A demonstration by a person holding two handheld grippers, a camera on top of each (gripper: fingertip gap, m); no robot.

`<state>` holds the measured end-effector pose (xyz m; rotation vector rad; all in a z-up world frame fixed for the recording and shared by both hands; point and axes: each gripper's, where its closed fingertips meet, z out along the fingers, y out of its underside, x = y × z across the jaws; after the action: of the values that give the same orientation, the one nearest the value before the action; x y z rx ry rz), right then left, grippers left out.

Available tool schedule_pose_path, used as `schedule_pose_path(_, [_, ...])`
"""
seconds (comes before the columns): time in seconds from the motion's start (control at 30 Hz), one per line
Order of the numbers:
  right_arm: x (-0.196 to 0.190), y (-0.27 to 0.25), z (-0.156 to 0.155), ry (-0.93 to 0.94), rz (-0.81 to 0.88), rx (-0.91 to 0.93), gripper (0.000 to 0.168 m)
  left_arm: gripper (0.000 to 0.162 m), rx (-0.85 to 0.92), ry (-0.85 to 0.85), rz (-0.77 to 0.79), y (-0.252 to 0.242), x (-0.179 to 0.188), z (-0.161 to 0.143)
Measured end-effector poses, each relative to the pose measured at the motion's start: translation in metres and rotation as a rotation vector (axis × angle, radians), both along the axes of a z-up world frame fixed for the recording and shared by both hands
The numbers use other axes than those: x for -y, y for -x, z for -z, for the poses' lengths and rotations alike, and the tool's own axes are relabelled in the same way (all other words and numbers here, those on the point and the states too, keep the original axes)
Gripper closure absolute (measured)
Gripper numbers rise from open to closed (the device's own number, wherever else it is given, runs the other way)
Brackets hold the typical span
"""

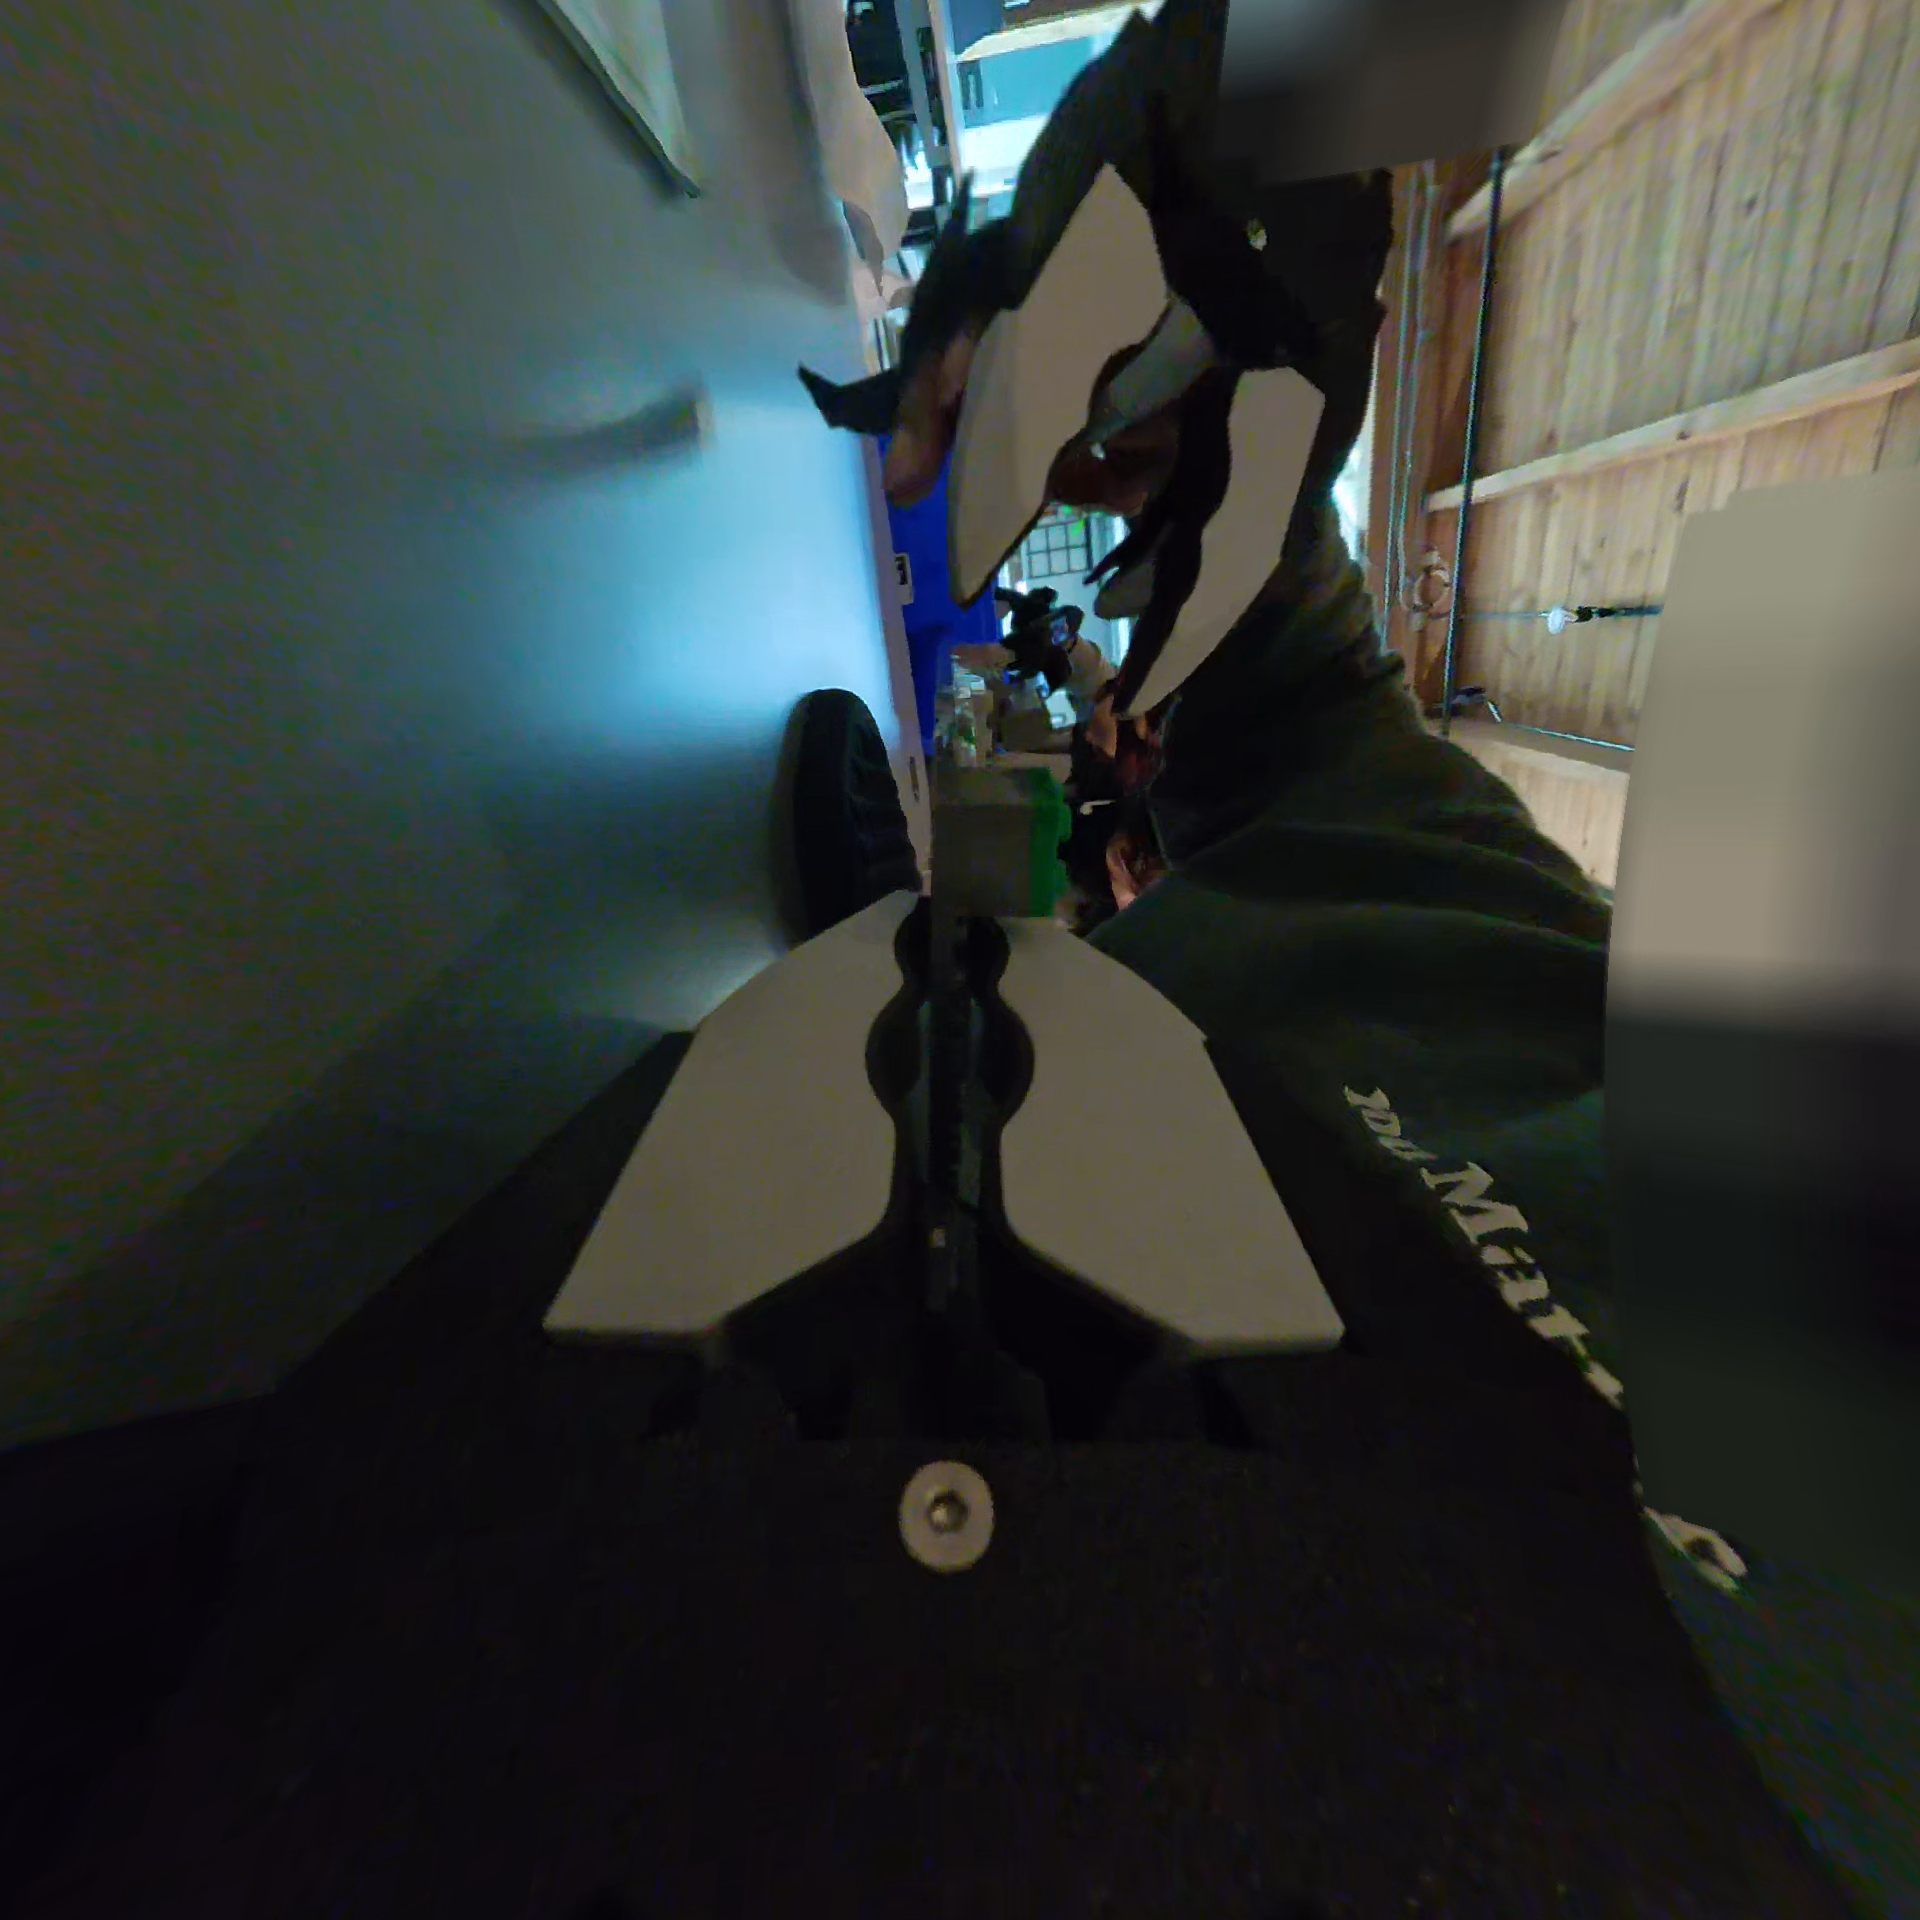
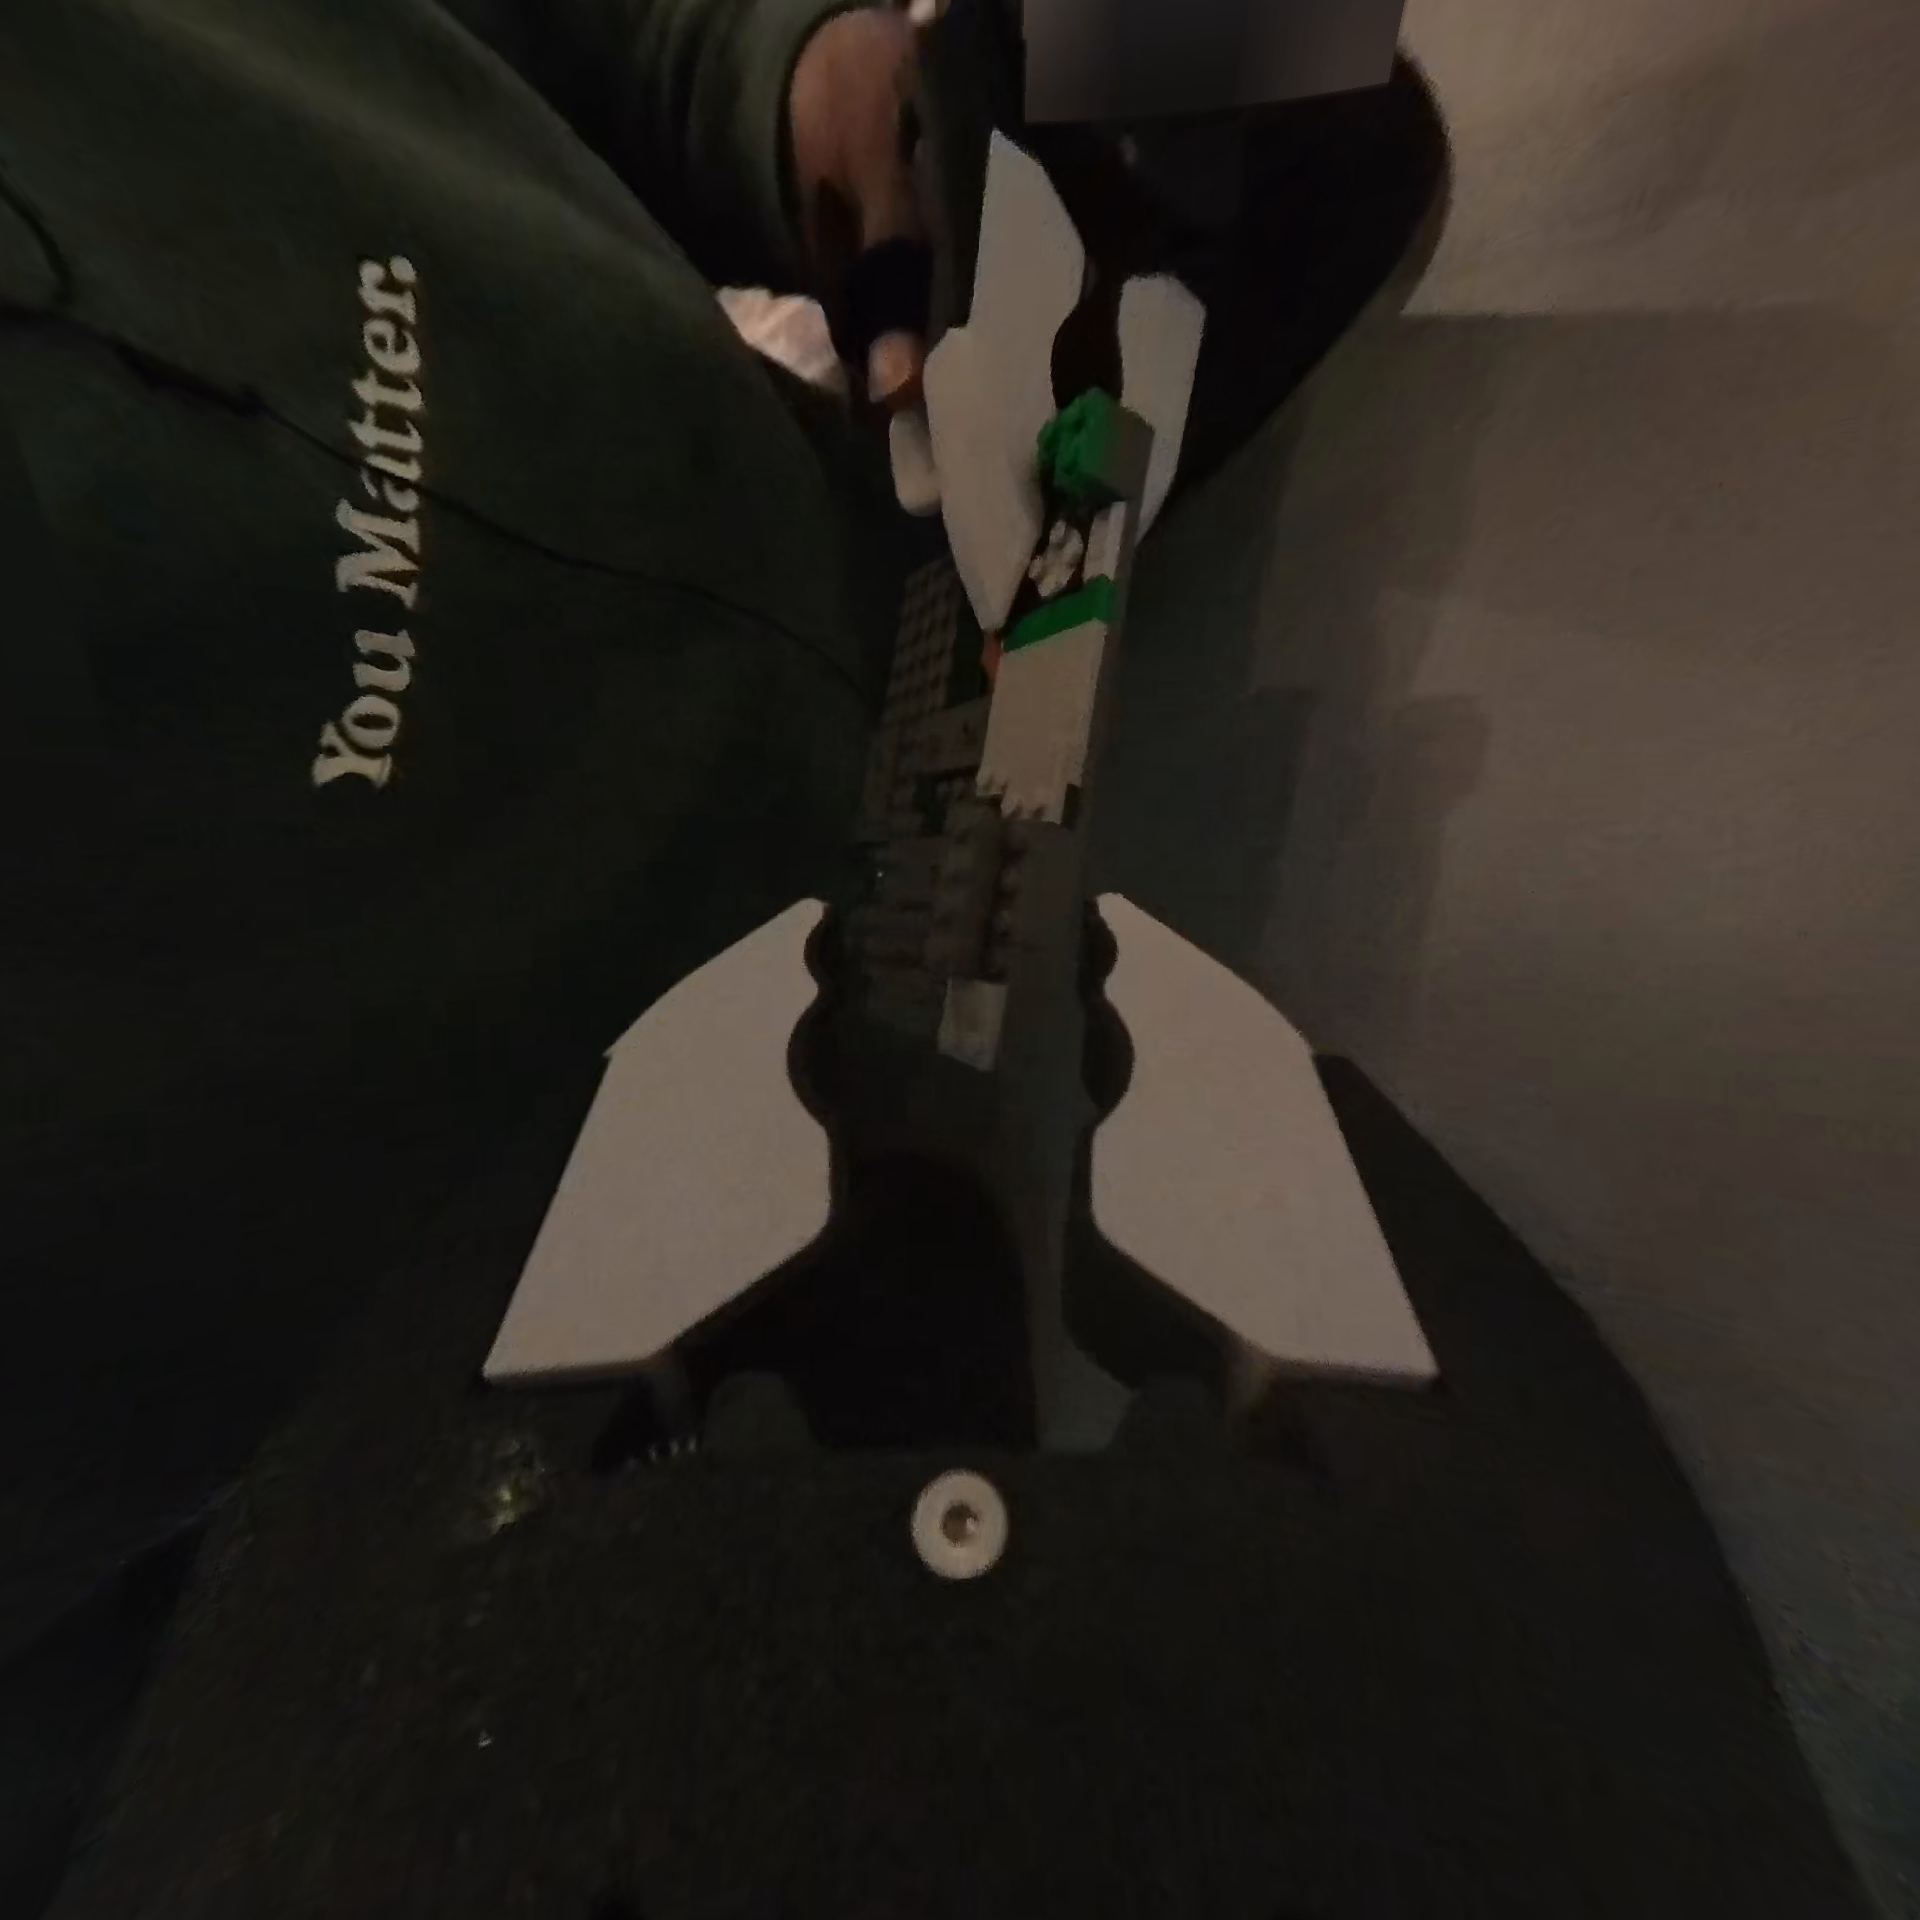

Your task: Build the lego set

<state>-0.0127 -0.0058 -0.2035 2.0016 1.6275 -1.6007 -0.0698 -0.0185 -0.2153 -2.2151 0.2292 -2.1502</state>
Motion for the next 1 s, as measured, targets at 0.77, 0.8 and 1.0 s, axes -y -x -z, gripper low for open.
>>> schedule_pose_path(0.77, [0.019,0.008,0.019,0.211,-0.215,0.087,0.134,0.155,0.040,0.014,0.009,0.002,0.002,-0.004])
schedule_pose_path(0.8, [0.020,0.008,0.019,0.216,-0.216,0.084,0.135,0.155,0.046,0.015,0.010,0.002,0.002,-0.006])
schedule_pose_path(1.0, [0.029,0.006,0.019,0.228,-0.234,0.075,0.138,0.153,0.057,0.005,0.038,0.003,0.008,-0.010])
